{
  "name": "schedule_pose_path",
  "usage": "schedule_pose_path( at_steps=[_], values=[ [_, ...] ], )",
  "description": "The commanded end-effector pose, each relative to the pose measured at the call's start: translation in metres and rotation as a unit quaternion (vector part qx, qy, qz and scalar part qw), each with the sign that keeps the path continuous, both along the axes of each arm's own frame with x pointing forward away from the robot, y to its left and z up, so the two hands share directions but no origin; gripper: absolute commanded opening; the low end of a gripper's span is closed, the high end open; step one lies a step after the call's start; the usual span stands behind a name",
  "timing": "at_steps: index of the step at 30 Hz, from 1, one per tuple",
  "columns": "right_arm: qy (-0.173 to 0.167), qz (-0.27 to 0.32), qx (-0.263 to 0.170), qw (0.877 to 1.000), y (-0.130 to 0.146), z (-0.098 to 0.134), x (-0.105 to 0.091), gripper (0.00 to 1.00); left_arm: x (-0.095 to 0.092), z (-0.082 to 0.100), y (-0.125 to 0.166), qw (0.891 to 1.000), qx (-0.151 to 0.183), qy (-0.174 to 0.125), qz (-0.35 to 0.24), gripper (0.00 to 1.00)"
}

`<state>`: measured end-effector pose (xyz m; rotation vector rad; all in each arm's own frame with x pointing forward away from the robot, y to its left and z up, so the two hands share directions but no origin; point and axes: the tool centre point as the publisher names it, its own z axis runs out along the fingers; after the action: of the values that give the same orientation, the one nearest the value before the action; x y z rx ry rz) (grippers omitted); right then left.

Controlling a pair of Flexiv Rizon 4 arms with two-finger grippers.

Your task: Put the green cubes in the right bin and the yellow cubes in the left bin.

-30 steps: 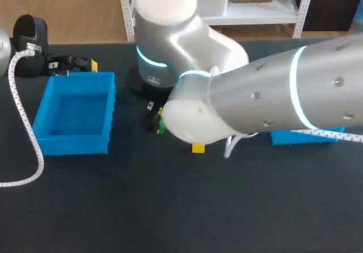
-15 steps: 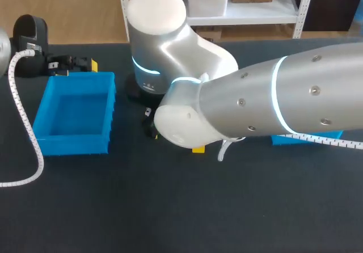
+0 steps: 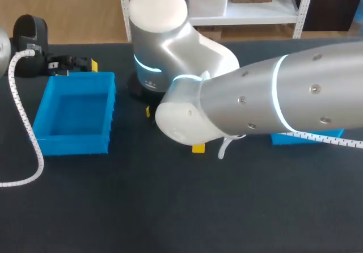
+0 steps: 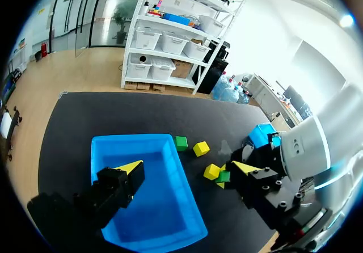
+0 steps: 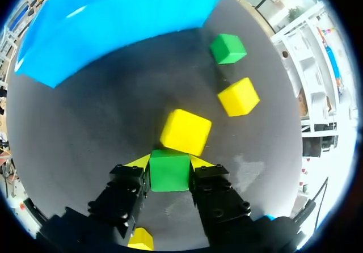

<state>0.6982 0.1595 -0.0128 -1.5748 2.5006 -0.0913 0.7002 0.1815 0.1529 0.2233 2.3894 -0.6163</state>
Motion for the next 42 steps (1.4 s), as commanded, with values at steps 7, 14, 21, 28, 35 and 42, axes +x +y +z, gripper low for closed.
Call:
schedule_pose_path(
  at_steps=[7, 14, 21, 28, 35, 42],
  values=[
    [-0.046, -0.049, 0.029, 0.997, -0.045, 0.053, 0.025, 0.00, -0.001, -0.002, 0.002, 1.000, -0.005, -0.004, -0.003, 1.00],
    [-0.083, -0.104, 0.048, 0.990, -0.092, 0.094, 0.045, 0.00, -0.001, -0.002, 0.002, 1.000, -0.005, -0.004, -0.003, 1.00],
    [-0.111, -0.165, 0.059, 0.978, -0.147, 0.124, 0.058, 0.00, -0.001, -0.002, 0.002, 1.000, -0.005, -0.004, -0.003, 1.00],
    [-0.125, -0.220, 0.061, 0.966, -0.203, 0.136, 0.058, 0.00, -0.001, -0.002, 0.002, 1.000, -0.005, -0.004, -0.003, 1.00],
    [-0.121, -0.285, 0.062, 0.949, -0.258, 0.129, 0.049, 0.00, -0.001, -0.002, 0.002, 1.000, -0.005, -0.004, -0.003, 1.00],
    [-0.098, -0.352, 0.042, 0.930, -0.317, 0.099, 0.035, 0.00, -0.001, -0.002, 0.002, 1.000, -0.005, -0.004, -0.003, 1.00]
  ],
)
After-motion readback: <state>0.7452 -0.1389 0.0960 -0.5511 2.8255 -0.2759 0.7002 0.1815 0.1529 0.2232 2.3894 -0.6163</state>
